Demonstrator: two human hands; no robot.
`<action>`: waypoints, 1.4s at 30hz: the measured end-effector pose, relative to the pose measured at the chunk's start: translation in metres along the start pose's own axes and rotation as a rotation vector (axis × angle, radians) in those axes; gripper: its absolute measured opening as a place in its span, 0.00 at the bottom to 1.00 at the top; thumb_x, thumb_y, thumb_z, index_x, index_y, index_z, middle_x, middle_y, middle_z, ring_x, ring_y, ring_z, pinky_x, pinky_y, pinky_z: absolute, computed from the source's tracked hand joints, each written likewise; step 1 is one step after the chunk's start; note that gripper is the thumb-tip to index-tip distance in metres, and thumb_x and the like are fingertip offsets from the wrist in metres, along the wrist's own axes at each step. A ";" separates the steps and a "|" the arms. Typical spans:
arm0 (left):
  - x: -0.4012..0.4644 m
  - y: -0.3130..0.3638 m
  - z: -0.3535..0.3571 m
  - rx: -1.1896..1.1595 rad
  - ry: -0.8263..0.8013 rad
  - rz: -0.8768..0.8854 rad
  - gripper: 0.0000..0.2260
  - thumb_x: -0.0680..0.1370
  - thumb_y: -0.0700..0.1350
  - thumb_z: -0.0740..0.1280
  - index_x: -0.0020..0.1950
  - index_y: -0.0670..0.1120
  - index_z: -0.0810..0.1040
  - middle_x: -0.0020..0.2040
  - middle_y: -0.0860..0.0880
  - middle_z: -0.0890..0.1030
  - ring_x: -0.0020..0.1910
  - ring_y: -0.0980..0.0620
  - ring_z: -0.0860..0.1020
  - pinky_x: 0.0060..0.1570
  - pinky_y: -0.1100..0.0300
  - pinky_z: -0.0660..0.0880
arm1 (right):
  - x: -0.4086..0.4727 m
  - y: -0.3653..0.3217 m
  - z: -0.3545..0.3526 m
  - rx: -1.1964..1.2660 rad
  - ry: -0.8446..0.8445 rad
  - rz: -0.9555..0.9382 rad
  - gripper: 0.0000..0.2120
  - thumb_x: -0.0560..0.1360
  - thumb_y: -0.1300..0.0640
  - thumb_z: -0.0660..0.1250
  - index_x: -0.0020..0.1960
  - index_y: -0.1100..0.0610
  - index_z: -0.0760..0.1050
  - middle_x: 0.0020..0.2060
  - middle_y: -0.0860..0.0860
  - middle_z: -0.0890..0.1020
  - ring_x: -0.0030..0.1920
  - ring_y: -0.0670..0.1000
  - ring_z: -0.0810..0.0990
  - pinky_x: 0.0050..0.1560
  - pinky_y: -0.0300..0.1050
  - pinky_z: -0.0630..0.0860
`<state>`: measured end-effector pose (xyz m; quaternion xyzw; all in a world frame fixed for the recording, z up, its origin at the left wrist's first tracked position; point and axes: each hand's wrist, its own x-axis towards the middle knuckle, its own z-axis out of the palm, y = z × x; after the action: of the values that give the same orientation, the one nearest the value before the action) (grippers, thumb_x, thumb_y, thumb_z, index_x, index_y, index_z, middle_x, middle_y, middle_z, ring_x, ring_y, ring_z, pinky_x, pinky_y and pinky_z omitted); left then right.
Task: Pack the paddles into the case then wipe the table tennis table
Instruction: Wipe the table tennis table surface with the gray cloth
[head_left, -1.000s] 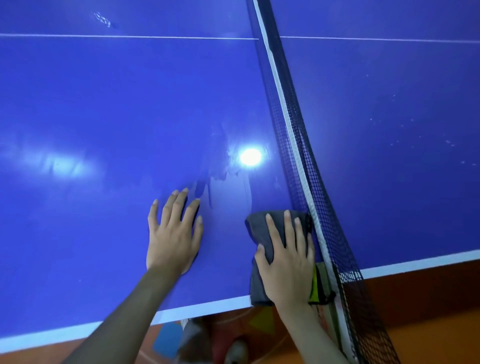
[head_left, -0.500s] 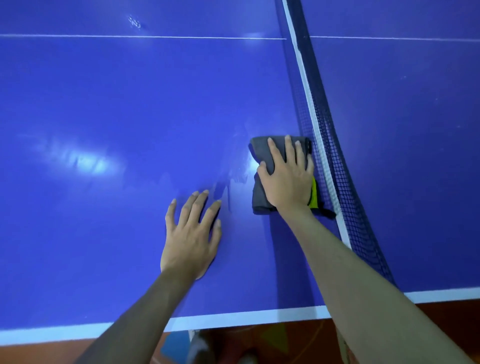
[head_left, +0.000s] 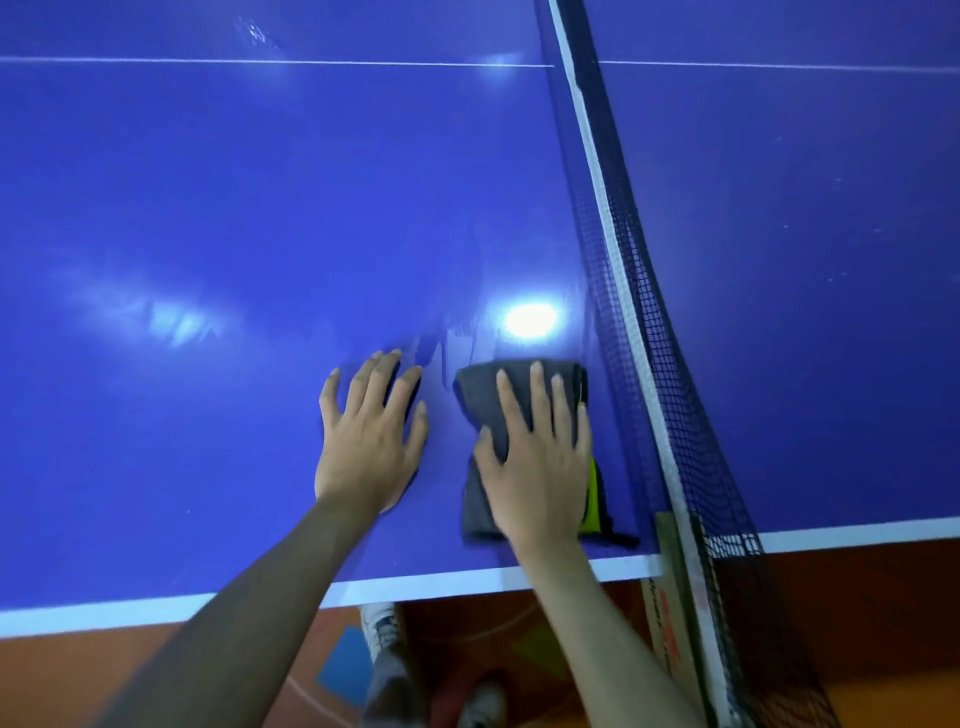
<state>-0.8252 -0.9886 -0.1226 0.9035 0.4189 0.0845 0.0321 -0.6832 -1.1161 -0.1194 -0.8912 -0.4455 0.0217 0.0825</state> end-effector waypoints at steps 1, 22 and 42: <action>0.000 0.000 0.000 0.001 0.001 -0.004 0.20 0.86 0.52 0.52 0.73 0.46 0.71 0.75 0.46 0.70 0.76 0.44 0.68 0.76 0.36 0.56 | -0.022 -0.001 -0.001 0.004 -0.010 0.005 0.30 0.82 0.42 0.56 0.83 0.45 0.58 0.83 0.52 0.56 0.83 0.55 0.54 0.80 0.61 0.54; 0.000 -0.002 0.003 0.063 0.020 -0.094 0.21 0.84 0.53 0.56 0.73 0.46 0.73 0.77 0.44 0.70 0.78 0.43 0.67 0.76 0.37 0.59 | 0.120 -0.041 0.019 0.025 0.085 -0.062 0.28 0.82 0.40 0.54 0.81 0.44 0.63 0.82 0.52 0.61 0.82 0.56 0.58 0.80 0.61 0.55; -0.010 -0.021 -0.015 -0.057 0.198 -0.064 0.18 0.83 0.52 0.58 0.69 0.46 0.76 0.69 0.46 0.78 0.74 0.44 0.71 0.75 0.39 0.60 | -0.004 -0.064 0.013 0.009 0.029 -0.140 0.29 0.83 0.40 0.57 0.82 0.44 0.61 0.82 0.53 0.60 0.82 0.56 0.57 0.79 0.61 0.57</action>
<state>-0.8499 -0.9834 -0.1119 0.8756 0.4461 0.1841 0.0191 -0.7373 -1.0798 -0.1213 -0.8576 -0.5056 0.0048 0.0943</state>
